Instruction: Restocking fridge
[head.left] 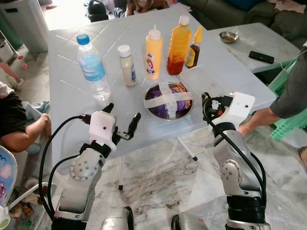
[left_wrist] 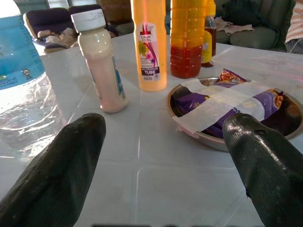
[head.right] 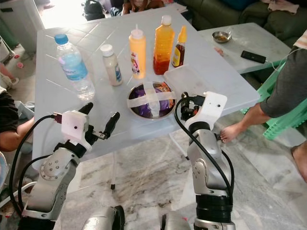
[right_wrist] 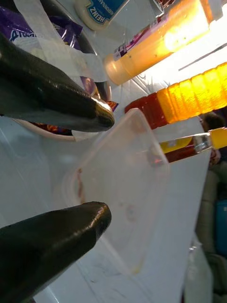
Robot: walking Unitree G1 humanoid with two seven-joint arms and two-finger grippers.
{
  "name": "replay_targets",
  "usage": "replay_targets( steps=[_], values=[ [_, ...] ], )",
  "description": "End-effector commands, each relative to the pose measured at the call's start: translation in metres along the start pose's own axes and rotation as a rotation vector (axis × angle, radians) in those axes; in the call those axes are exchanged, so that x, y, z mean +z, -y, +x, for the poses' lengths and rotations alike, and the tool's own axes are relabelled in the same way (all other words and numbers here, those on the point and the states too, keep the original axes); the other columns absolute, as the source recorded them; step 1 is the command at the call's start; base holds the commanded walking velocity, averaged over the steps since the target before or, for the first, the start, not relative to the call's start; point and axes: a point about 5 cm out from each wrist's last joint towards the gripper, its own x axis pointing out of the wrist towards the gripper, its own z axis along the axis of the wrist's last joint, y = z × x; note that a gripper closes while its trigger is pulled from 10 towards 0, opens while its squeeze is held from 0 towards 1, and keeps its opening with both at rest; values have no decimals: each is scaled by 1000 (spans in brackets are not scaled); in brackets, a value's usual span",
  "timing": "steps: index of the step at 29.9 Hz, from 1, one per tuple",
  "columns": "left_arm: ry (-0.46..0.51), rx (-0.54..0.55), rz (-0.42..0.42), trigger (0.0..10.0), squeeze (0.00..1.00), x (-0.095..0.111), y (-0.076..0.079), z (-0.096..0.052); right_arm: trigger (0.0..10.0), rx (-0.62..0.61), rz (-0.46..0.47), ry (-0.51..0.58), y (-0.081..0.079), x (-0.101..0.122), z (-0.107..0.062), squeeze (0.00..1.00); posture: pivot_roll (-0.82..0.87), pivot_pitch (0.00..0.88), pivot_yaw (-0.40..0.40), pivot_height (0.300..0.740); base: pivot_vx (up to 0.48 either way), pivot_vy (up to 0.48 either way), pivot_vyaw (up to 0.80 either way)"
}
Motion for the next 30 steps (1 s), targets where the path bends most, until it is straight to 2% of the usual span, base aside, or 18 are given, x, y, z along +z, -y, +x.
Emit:
replay_targets(
  steps=[1,5,6,7,9,11,20,30],
  values=[
    [8,-1,23,10000,0,3,-1,-1,10000,-4,23,-22,-1,-1,3,1000,14,121,7,740,0,0,0],
    [2,3,34,10000,0,1,-3,-1,10000,9,113,-68,-8,-5,15,988,16,124,10,740,0,0,0],
    [0,0,35,10000,0,1,-3,-1,10000,-1,155,-76,-10,-5,19,925,20,126,11,740,0,0,0],
    [0,0,35,10000,0,1,-3,-1,10000,-1,155,-76,-10,-5,19,925,20,126,11,740,0,0,0],
    [-4,-7,41,10000,0,0,-2,-2,10000,-3,196,-89,-14,-6,22,839,25,126,11,740,0,0,0],
    [-5,-16,53,10000,0,1,-2,-3,10000,10,205,-100,-18,-9,22,776,31,127,11,740,0,0,0],
    [-5,-19,59,10000,0,1,-4,-4,10000,42,214,-119,-29,-15,18,765,32,129,15,740,0,0,0],
    [9,-18,58,10000,0,3,-2,-1,10000,97,150,-15,-37,4,16,769,27,127,14,740,0,0,0]
  ],
)
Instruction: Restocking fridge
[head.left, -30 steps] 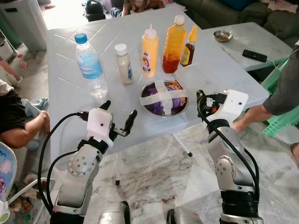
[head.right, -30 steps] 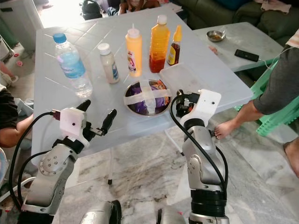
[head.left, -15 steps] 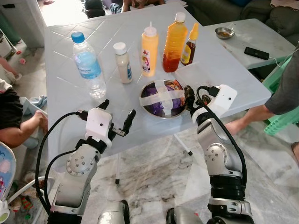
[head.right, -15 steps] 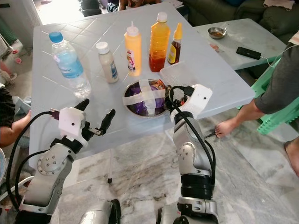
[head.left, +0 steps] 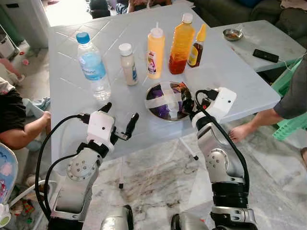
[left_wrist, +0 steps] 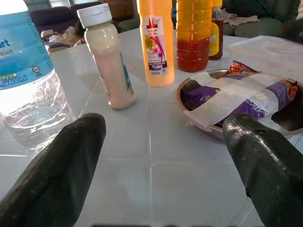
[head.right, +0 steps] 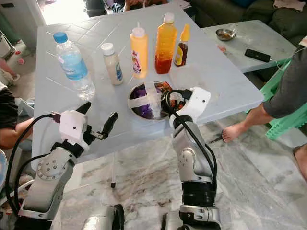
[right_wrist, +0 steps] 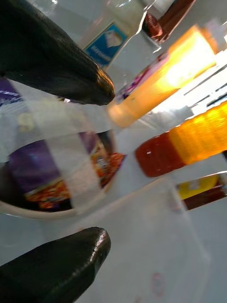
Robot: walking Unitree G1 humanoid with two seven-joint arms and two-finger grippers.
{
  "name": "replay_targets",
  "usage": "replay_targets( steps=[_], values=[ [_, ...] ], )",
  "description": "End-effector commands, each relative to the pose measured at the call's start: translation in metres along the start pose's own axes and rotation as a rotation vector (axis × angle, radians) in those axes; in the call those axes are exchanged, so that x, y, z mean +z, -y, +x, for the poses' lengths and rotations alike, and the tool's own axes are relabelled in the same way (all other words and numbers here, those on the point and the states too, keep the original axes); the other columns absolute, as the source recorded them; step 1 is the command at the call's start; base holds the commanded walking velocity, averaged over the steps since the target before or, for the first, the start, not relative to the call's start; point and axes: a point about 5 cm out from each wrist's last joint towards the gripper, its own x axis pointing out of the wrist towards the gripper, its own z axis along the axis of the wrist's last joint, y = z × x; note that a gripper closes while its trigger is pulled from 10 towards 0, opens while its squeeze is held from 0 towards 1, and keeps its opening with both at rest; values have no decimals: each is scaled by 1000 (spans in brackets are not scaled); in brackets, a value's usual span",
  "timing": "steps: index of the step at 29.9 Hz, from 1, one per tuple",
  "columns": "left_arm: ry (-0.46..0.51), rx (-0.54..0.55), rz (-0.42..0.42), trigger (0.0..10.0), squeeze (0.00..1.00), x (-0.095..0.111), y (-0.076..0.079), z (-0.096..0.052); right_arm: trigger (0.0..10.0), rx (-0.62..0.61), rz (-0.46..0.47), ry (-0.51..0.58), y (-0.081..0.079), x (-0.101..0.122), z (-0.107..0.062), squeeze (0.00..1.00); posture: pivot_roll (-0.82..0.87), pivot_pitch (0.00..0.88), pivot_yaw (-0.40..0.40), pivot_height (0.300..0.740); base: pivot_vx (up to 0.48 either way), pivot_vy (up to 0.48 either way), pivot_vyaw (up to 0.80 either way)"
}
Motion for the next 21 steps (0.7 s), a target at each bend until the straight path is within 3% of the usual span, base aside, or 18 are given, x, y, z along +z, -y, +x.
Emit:
replay_targets(
  steps=[1,6,7,8,9,10,11,14,21],
  values=[
    [14,-11,14,10000,0,3,1,0,10000,18,-9,33,-5,7,0,765,27,127,14,740,0,0,0],
    [15,-10,14,10000,0,3,2,1,10000,46,8,35,-12,10,2,753,26,126,14,740,0,0,0],
    [16,-11,14,10000,0,3,2,1,10000,60,12,33,-15,9,2,714,27,126,14,740,0,0,0],
    [16,-11,14,10000,0,3,2,1,10000,67,14,28,-17,8,2,573,28,125,14,740,0,0,0],
    [16,-11,15,10000,0,3,2,1,10000,75,21,18,-18,6,2,573,29,124,13,740,0,0,0],
    [17,-12,16,10000,0,3,2,1,10000,87,41,-9,-21,1,2,361,31,124,13,740,0,0,0],
    [18,-12,17,10000,0,3,2,1,10000,90,51,-21,-22,-1,2,361,33,125,13,740,0,0,0],
    [18,-11,17,10000,0,3,1,0,10000,120,78,-66,-25,-11,-3,0,36,124,11,740,0,0,0],
    [16,-15,12,10000,0,2,2,-1,10000,150,65,-91,-20,-14,-11,0,30,125,11,740,0,0,0]
  ],
)
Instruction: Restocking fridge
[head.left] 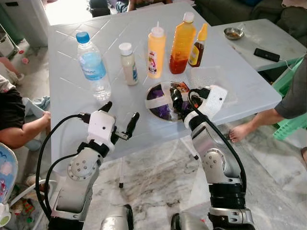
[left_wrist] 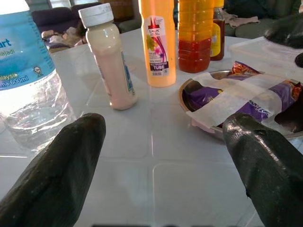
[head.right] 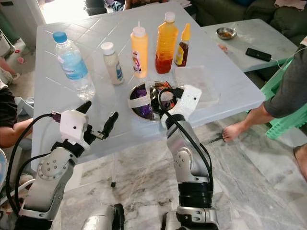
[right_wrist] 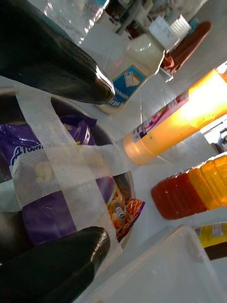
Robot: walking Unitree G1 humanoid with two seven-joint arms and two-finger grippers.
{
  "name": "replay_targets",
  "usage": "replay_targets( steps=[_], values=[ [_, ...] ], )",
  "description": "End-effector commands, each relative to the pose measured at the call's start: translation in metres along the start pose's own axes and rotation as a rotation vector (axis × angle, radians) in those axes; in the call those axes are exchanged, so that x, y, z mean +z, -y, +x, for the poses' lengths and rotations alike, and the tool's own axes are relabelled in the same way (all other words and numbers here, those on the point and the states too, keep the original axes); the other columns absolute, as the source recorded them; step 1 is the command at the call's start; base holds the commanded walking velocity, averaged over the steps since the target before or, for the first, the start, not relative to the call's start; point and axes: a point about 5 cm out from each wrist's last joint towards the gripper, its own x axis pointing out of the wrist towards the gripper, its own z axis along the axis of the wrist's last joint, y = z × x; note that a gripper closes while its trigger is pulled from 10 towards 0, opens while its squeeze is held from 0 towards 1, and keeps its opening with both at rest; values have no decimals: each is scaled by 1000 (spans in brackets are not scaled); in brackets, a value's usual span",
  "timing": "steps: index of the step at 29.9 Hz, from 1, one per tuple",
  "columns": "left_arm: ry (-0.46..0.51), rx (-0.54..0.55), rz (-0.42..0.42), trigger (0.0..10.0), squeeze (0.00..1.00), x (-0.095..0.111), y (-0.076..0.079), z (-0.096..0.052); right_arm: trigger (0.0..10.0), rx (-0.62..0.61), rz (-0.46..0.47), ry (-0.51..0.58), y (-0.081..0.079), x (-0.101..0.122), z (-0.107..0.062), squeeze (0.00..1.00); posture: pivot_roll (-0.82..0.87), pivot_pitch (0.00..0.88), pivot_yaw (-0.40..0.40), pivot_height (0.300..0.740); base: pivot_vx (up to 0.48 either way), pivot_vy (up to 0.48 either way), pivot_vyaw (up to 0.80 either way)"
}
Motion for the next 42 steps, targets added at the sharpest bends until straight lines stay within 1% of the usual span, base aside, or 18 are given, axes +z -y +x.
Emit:
replay_targets(
  steps=[1,2,4,6,7,9,10,15,20,23,25,29,33,34,36,39,42],
  values=[
    [8,-15,6,10000,0,1,2,-1,10000,40,10,-25,-3,-4,-7,0,28,124,11,740,0,0,0],
    [8,-15,6,10000,0,1,2,-1,10000,40,10,-25,-3,-4,-7,0,28,124,11,740,0,0,0],
    [12,-19,4,10000,0,2,3,-1,10000,90,-46,-18,-1,1,-15,0,28,124,11,740,0,0,0],
    [12,-20,4,10000,0,2,3,-1,10000,101,-55,-18,-1,2,-17,0,28,124,11,740,0,0,0],
    [12,-20,4,10000,0,2,2,0,10000,126,-94,-23,1,1,-25,0,19,121,13,740,0,0,0],
    [13,-21,6,10000,0,2,2,0,10000,145,-115,-32,4,0,-33,0,19,121,13,740,0,0,0],
    [12,-22,5,10000,0,1,2,0,10000,144,-138,-49,8,-4,-39,0,13,121,16,740,0,0,0],
    [10,-26,3,10000,0,0,2,-1,10000,112,-141,-87,18,-11,-49,0,8,125,28,740,0,0,0],
    [7,-61,4,10000,0,2,3,0,10000,106,-141,-92,18,-14,-59,0,-2,136,60,740,0,0,0],
    [6,-91,16,10000,0,3,2,4,10000,71,-127,-84,20,-17,-67,0,-11,141,75,740,0,0,0],
    [6,-95,18,10000,0,2,1,5,10000,60,-124,-80,20,-18,-68,0,-15,143,80,740,0,0,0],
    [7,-101,21,10000,0,3,0,7,10000,-14,-55,-60,27,-20,-66,0,-12,144,91,740,0,0,0],
    [7,-107,25,10000,0,3,-1,7,10000,-57,-34,-29,32,-18,-57,0,-12,143,92,740,0,0,0],
    [4,-108,26,10000,0,2,-2,6,10000,-73,-30,-5,34,-13,-52,0,-14,147,94,740,0,0,0],
    [2,-109,26,10000,0,1,-2,6,10000,-91,-27,16,35,-9,-48,0,-15,148,96,740,0,0,0],
    [1,-113,25,10000,0,1,0,7,10000,-116,-14,29,39,-6,-44,0,-14,149,99,740,0,0,0],
    [7,-142,36,10000,0,2,5,7,10000,-153,8,52,44,-3,-36,0,-4,147,109,740,0,0,0]
  ],
)
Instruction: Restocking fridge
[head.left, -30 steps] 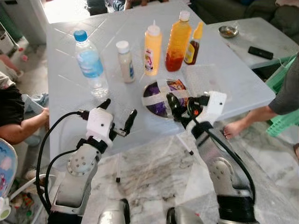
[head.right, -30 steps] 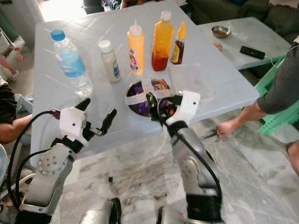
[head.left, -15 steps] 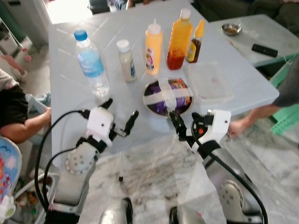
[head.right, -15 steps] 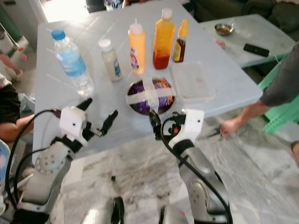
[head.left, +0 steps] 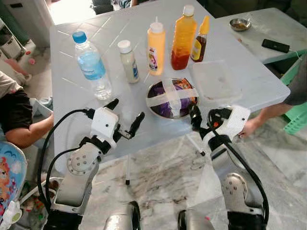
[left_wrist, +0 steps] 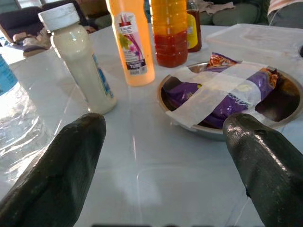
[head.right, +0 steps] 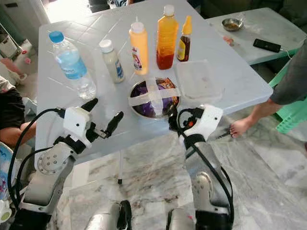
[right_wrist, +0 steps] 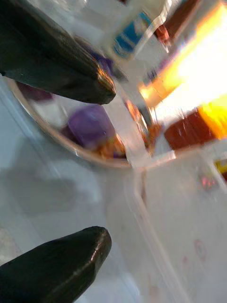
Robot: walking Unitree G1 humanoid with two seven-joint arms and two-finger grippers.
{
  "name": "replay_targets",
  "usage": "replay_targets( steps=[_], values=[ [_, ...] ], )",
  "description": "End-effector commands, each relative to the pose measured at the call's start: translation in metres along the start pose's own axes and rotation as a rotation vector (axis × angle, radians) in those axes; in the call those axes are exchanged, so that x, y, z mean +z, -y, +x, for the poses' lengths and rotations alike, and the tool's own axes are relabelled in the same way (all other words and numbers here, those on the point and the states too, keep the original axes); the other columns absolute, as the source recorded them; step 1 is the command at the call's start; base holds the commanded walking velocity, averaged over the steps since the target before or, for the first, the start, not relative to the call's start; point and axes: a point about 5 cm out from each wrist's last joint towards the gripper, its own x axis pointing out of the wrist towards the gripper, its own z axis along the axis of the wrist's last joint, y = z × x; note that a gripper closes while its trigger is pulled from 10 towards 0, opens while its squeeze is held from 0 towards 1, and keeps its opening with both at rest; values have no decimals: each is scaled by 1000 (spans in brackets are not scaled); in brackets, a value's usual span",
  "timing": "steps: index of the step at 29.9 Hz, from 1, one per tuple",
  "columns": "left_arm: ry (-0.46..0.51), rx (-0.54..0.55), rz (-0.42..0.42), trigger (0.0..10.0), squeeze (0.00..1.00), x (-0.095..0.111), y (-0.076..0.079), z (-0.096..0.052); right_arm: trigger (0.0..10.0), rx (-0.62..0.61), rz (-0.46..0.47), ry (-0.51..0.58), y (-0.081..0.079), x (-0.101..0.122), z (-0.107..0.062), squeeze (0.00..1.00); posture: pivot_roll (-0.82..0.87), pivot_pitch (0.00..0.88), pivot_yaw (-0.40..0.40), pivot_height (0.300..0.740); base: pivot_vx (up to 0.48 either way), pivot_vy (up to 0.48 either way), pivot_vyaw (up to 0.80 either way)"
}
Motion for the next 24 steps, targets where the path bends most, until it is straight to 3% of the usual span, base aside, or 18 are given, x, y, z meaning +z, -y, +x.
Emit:
replay_targets(
  steps=[1,12,17,24],
  values=[
    [-5,-29,21,10000,0,0,2,-1,10000,-15,41,6,-2,-2,3,0,-4,147,110,740,0,0,0],
    [-8,-41,44,10000,0,1,-2,-2,10000,0,75,-12,-14,-9,17,0,14,146,107,740,0,0,0],
    [-7,-34,51,10000,0,1,-2,-3,10000,41,146,-31,-27,-10,34,0,29,140,96,740,0,0,0],
    [-9,-31,54,10000,0,1,0,-6,10000,82,264,-98,-41,-20,41,0,35,143,88,740,0,0,0]
  ],
)
